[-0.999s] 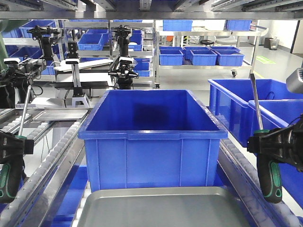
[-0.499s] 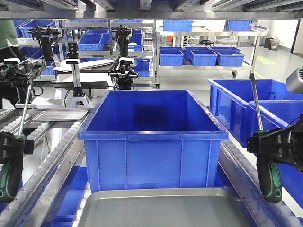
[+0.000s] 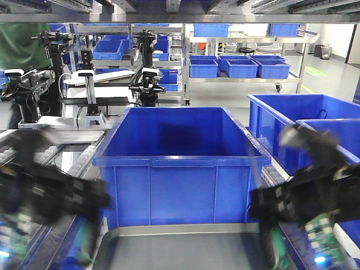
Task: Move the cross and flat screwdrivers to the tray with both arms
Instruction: 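Lay both screwdrivers flat on the tray and open both grippers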
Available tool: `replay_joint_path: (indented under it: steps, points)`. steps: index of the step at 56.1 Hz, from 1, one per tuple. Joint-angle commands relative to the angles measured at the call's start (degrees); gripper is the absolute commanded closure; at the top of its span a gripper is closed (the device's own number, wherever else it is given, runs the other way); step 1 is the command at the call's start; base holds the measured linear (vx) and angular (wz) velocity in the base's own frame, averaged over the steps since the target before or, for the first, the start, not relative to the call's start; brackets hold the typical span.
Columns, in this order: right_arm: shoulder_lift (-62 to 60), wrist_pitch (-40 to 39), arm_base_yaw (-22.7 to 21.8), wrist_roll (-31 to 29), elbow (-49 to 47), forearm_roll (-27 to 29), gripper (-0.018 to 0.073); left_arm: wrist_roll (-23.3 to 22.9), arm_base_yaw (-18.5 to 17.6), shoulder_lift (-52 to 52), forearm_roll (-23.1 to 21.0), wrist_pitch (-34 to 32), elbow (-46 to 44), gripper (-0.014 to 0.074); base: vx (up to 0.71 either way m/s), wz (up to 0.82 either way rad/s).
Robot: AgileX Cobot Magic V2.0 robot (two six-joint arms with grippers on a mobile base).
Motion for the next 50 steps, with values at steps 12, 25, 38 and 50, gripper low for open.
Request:
replay_joint_path:
  steps: [12, 25, 38, 50]
  points:
    - [7.0, 0.9, 0.1, -0.1, -1.5, 3.1, 0.0561, 0.1, -5.1, 8.0, -5.2, -3.0, -2.0, 0.0592, 0.00, 0.00]
    - [8.3, 2.9, 0.1, -0.1, -1.5, 3.0, 0.0496, -0.1, -5.4, 12.3, -8.7, -2.8, -2.0, 0.0528, 0.00, 0.00]
    - [8.3, 2.6, 0.0, -0.9, -1.5, 2.6, 0.0265, 0.1, -5.4, 13.7, -9.0, -3.0, -2.0, 0.0356, 0.00, 0.00]
    - [8.3, 3.6, 0.0, -0.9, -1.5, 3.2, -0.0015, 0.6, -5.4, 13.7, -9.0, -3.0, -2.0, 0.0189, 0.00, 0.00]
